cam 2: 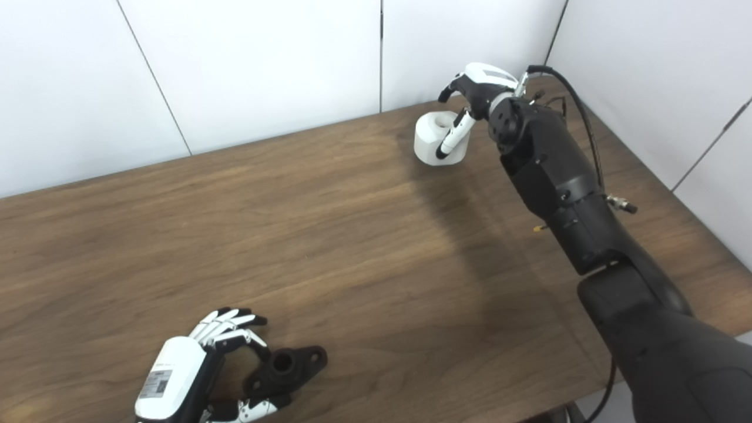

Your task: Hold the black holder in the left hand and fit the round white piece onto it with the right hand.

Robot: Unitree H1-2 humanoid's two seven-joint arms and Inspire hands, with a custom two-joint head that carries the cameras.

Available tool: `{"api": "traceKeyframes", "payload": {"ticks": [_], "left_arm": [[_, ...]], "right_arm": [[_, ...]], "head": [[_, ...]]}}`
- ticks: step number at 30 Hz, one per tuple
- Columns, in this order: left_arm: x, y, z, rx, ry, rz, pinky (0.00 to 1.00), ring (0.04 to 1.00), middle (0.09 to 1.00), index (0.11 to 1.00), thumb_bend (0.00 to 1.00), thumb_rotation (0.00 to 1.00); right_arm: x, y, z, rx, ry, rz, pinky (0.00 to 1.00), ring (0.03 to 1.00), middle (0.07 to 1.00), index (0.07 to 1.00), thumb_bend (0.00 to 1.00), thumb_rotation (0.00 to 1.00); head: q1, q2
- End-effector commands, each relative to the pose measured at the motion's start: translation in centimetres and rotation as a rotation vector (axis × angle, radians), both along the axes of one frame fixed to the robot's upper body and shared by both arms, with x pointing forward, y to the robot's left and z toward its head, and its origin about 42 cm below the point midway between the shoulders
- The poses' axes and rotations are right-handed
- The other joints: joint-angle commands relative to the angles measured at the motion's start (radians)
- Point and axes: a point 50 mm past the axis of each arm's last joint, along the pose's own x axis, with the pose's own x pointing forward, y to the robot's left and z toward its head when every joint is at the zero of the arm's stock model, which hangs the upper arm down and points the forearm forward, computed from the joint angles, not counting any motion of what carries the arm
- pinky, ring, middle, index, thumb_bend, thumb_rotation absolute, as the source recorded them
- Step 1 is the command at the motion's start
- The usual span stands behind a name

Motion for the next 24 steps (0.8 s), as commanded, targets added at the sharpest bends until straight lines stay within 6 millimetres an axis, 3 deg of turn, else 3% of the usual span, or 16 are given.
{"api": "traceKeyframes", "payload": {"ticks": [1, 24], "left_arm": [[-1.02, 0.68, -2.06, 0.094, 0.121, 0.011, 0.89, 0.849, 0.78, 0.487, 0.52, 0.05], [-0.98, 0.42, -1.98, 0.095, 0.096, 0.012, 0.88, 0.842, 0.776, 0.486, 0.52, 0.05]], "right_arm": [[0.99, -0.12, 3.69, -0.031, -0.109, -0.002, 0.93, 1.0, 0.969, 0.776, 0.94, 0.18], [0.49, -0.68, 3.3, -0.042, -0.098, 0.013, 0.94, 1.0, 0.929, 0.666, 0.86, 0.18]], "head": [[0.003, 0.003], [0.011, 0.007]]}}
